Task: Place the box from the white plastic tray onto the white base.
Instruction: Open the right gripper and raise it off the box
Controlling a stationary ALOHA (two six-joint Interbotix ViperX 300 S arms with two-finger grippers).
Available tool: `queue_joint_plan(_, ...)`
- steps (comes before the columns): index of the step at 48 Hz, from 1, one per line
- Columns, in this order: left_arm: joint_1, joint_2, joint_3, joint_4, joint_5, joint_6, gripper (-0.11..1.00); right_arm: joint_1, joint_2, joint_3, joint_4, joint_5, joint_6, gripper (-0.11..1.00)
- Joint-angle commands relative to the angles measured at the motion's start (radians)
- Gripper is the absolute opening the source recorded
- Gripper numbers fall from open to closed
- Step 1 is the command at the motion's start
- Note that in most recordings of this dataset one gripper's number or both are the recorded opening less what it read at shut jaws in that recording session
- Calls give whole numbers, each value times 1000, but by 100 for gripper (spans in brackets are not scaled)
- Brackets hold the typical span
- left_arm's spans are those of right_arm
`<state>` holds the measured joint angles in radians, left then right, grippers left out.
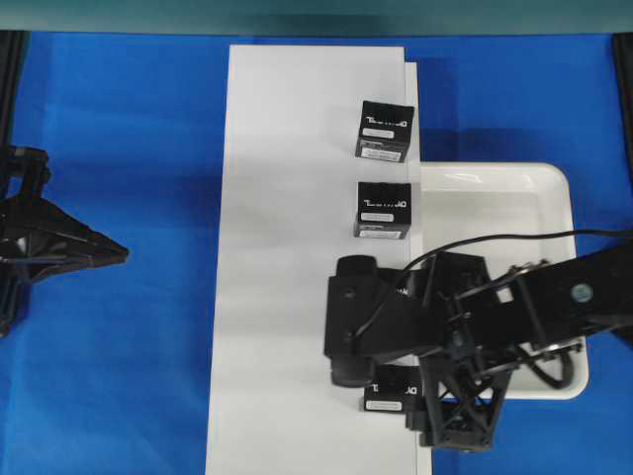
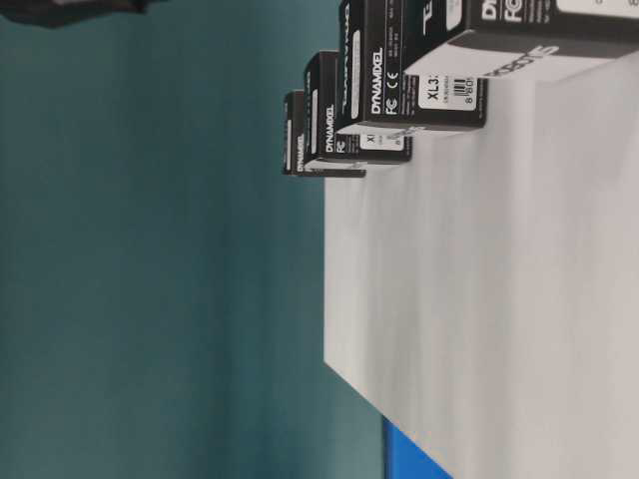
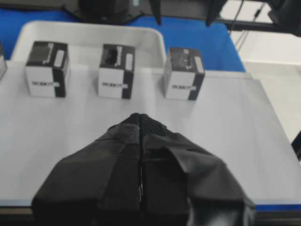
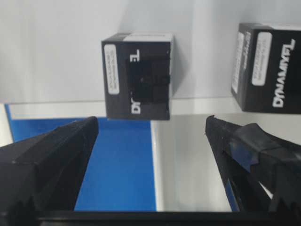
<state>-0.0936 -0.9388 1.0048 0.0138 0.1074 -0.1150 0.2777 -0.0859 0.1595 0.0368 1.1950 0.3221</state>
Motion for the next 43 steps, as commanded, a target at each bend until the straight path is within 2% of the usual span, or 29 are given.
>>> queue_joint_plan(1, -2, 9, -31, 2, 11, 0, -7, -2, -35, -21, -14, 2, -5, 99)
queue_joint_plan(16, -2, 2, -29, 2, 63, -9, -7, 18, -130, 20, -71, 21, -14, 99)
queue_joint_plan(35, -2, -9, -29, 2, 60, -57, -7, 34, -301, 153, -72, 8, -17, 99)
queue_joint_plan(43, -2, -23, -29, 2, 61, -66, -7, 40, -403, 252, -72, -43, -17, 99)
